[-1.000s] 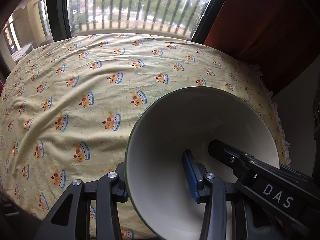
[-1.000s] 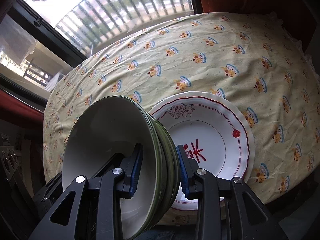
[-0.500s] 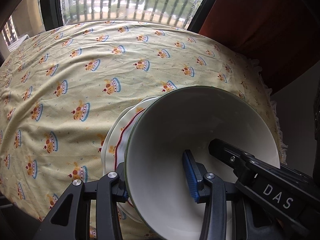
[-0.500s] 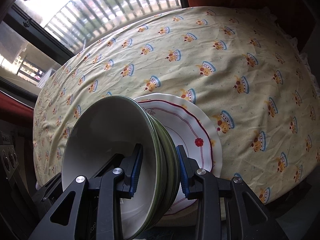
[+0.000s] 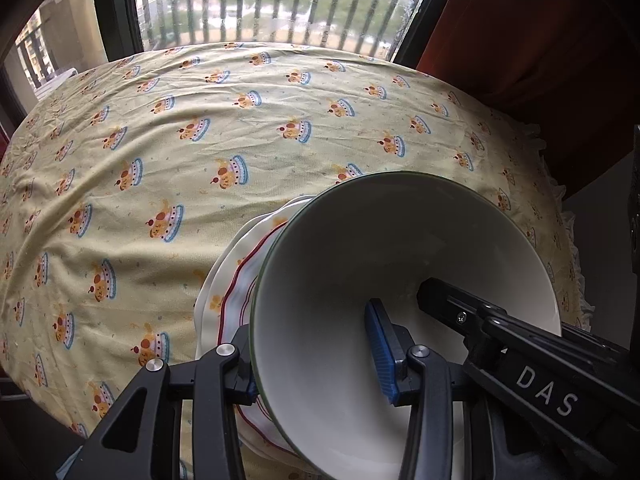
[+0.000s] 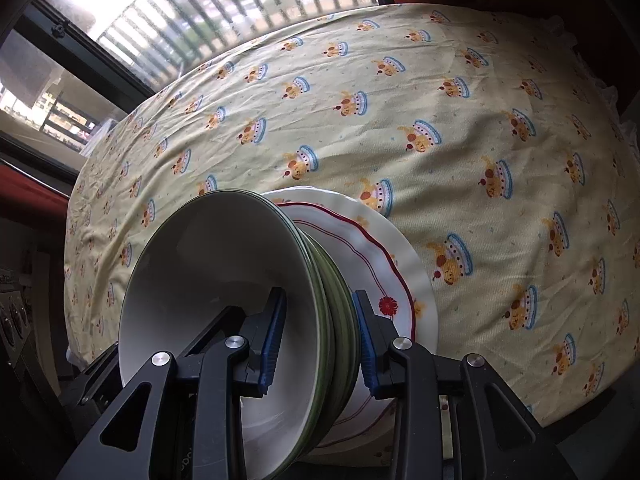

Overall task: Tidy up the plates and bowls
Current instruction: 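Carry the nested bowls with both tools over the plate stack, then lower the nested bowls onto the red-rimmed plate and open both tools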

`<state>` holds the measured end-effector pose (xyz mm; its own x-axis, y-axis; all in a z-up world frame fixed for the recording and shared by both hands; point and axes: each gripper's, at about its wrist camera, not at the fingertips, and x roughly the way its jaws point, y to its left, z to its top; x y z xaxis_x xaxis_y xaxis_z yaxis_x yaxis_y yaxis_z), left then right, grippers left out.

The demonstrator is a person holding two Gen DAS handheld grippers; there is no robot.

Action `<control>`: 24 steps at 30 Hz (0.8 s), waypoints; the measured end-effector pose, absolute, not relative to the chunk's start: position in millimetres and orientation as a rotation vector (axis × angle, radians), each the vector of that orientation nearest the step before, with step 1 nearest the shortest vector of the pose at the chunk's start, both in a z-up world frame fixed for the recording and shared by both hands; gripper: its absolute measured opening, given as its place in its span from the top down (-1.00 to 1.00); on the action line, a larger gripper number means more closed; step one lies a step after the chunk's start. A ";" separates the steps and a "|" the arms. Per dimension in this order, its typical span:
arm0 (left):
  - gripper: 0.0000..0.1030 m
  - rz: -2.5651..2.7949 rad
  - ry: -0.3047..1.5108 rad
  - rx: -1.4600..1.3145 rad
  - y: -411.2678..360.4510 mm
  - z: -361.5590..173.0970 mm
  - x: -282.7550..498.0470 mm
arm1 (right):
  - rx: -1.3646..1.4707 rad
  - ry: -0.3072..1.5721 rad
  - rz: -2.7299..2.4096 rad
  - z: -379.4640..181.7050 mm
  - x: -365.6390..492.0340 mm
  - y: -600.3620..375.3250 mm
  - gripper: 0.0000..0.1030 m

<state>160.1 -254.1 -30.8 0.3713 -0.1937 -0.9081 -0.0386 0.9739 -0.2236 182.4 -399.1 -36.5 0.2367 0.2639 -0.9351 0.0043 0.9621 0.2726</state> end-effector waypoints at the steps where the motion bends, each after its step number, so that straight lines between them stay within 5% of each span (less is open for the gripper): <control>1: 0.17 -0.094 1.185 -0.224 -255.4 -31.0 160.5 | 0.235 1.318 0.182 -36.6 183.3 -400.3 0.30; 10: 0.13 -0.028 1.143 -0.219 -262.3 -30.7 150.9 | 0.211 1.256 0.244 -36.4 180.5 -408.5 0.29; 13: 0.02 0.006 1.154 -0.202 -263.5 -30.0 149.7 | 0.209 1.256 0.258 -36.5 178.6 -410.5 0.28; 18: -0.24 0.011 1.163 -0.195 -261.0 -30.7 145.0 | 0.231 1.285 0.228 -40.7 176.1 -419.0 -0.05; 24: -0.48 -0.039 1.135 -0.155 -253.0 -22.1 145.7 | 0.233 1.245 0.160 -29.7 165.5 -416.3 -0.06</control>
<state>145.7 -253.0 -22.1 0.4228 -0.1096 -0.8996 -0.0476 0.9886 -0.1428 165.5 -416.3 -29.7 0.3137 0.2463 -0.9170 0.0065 0.9652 0.2614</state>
